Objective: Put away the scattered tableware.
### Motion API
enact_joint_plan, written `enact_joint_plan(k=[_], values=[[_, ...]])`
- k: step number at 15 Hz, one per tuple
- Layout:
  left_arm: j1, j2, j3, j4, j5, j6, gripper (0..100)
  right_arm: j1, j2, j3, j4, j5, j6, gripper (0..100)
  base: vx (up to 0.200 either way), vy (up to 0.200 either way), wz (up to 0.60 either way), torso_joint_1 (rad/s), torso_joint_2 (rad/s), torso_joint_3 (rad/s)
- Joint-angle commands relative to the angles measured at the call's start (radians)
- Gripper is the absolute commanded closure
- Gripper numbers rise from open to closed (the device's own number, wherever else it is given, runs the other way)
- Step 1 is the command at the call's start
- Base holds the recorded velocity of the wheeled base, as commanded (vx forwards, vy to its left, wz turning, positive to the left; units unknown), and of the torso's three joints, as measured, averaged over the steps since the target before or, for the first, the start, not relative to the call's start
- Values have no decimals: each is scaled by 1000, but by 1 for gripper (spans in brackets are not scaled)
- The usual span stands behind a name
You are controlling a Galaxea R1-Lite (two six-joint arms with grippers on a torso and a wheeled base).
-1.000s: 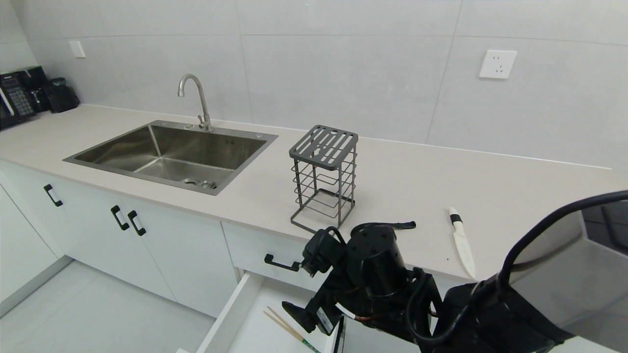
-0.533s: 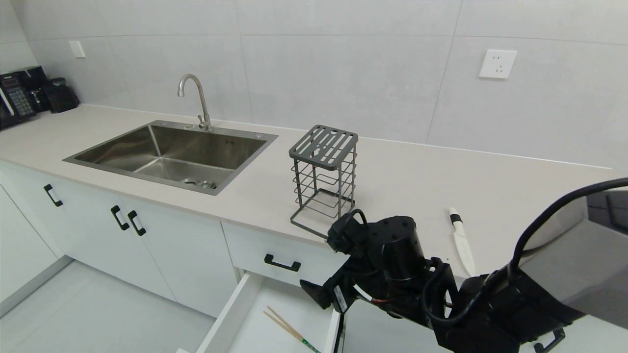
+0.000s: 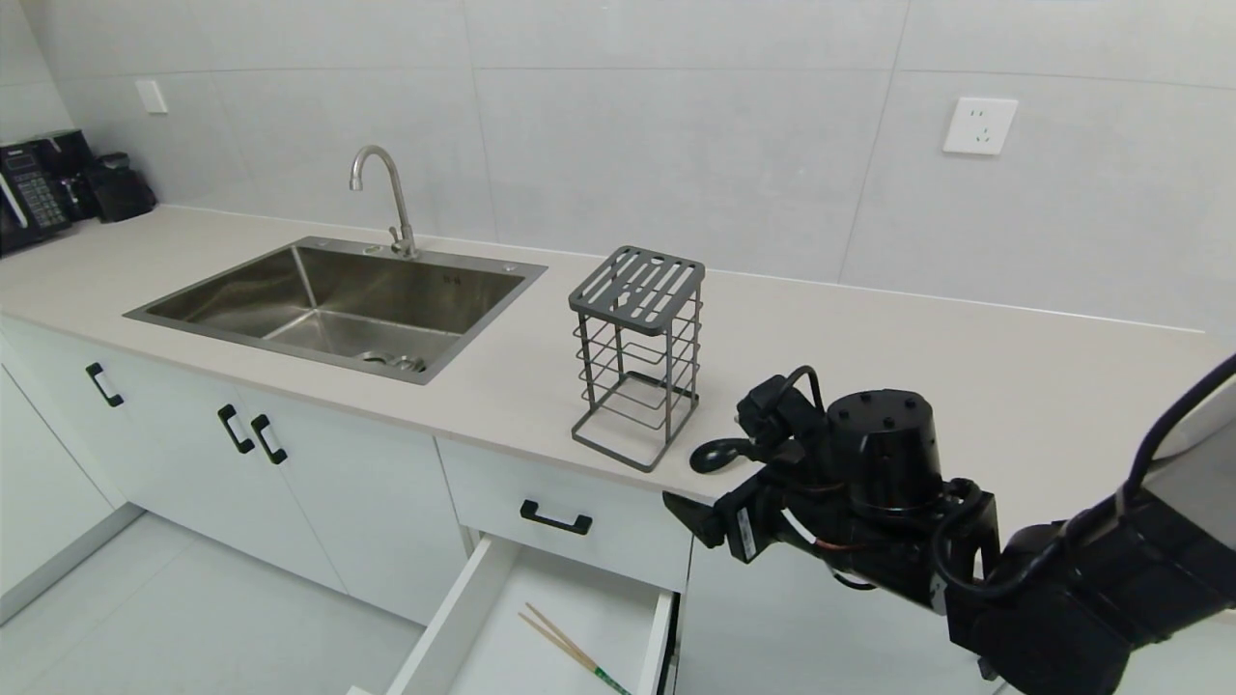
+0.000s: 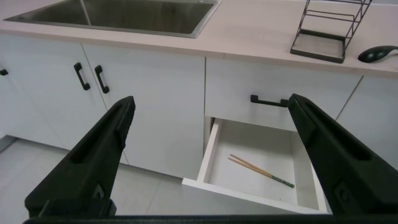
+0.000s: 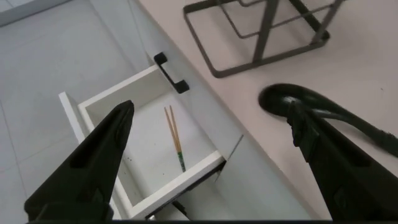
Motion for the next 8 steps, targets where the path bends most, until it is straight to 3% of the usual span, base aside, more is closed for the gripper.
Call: enact_joint_plan(k=[1,4,8], values=[[0,1,0,0,0,-1,0,-19,-16,7,0,-1,0,0,0,0,0,0,0,0],[0,1,0,0,0,1,0,-139,-10,5,-2,22,-13,0,0,0,0,0,0,0],[0,1,0,0,0,1,0,-231,47,-35,-14,82,-60,0,0,0,0,0,0,0]])
